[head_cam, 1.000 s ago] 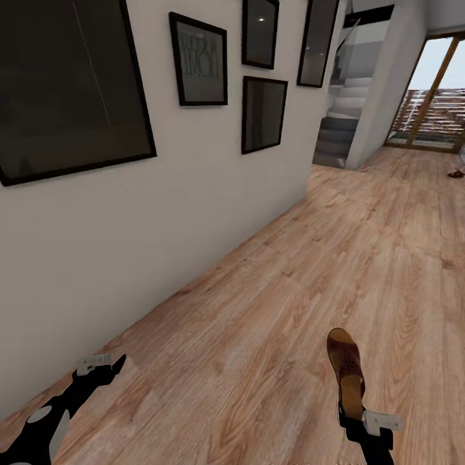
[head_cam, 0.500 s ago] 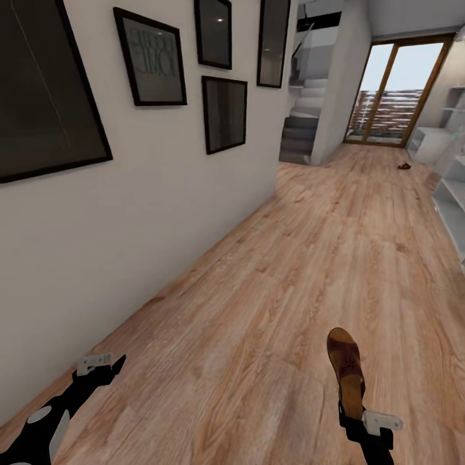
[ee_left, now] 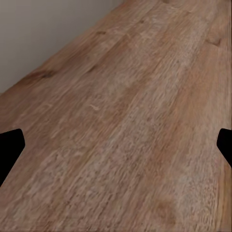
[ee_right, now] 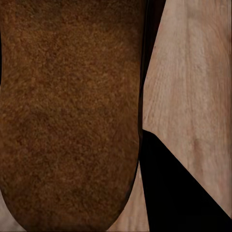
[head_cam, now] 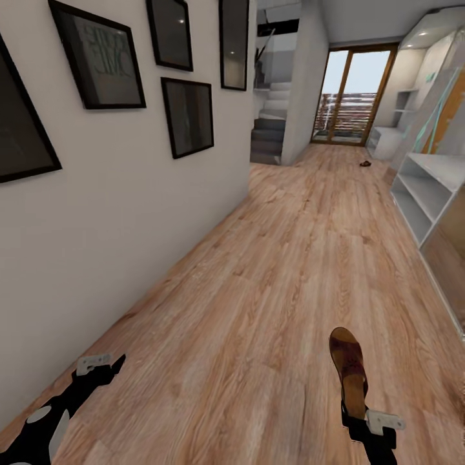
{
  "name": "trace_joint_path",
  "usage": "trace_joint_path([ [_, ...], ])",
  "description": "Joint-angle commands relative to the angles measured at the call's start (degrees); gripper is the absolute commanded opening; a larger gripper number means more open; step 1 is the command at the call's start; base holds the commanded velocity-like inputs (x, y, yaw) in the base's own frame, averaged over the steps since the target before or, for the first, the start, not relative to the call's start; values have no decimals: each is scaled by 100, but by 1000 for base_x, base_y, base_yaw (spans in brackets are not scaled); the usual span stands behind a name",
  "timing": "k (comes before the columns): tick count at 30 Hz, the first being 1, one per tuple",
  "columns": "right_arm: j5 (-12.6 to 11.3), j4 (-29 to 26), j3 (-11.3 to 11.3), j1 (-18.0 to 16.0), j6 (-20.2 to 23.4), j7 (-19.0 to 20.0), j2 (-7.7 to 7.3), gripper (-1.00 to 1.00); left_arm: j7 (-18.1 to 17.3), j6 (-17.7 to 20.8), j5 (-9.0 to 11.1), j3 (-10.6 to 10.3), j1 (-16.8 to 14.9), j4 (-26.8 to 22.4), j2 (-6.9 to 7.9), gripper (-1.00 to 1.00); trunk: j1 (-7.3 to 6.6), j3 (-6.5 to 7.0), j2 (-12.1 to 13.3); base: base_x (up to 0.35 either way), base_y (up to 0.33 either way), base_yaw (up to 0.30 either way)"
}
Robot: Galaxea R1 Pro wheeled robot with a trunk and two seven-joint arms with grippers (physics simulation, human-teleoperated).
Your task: Pick up the two gym shoes and the two sandals from the corridor floor and place them onto the hallstand (shoe rack) in the corridor, making sure they are on the rack and not on the floor. Arrange them so the two gym shoes are next to each other and the two sandals are next to each other.
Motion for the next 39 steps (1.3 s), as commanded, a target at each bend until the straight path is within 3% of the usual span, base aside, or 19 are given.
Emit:
trace_joint_path([
  [1,-56,4,21,-5,-18,3,0,-100,-34,-33,-61,38,-5,2,-4,100,2,0,-2,319,0,-265],
  [39,-31,35,40,-4,-18,-13,45,-100,-30,-31,-43,38,-5,9,-4,100,2,150,-2,337,0,-275],
])
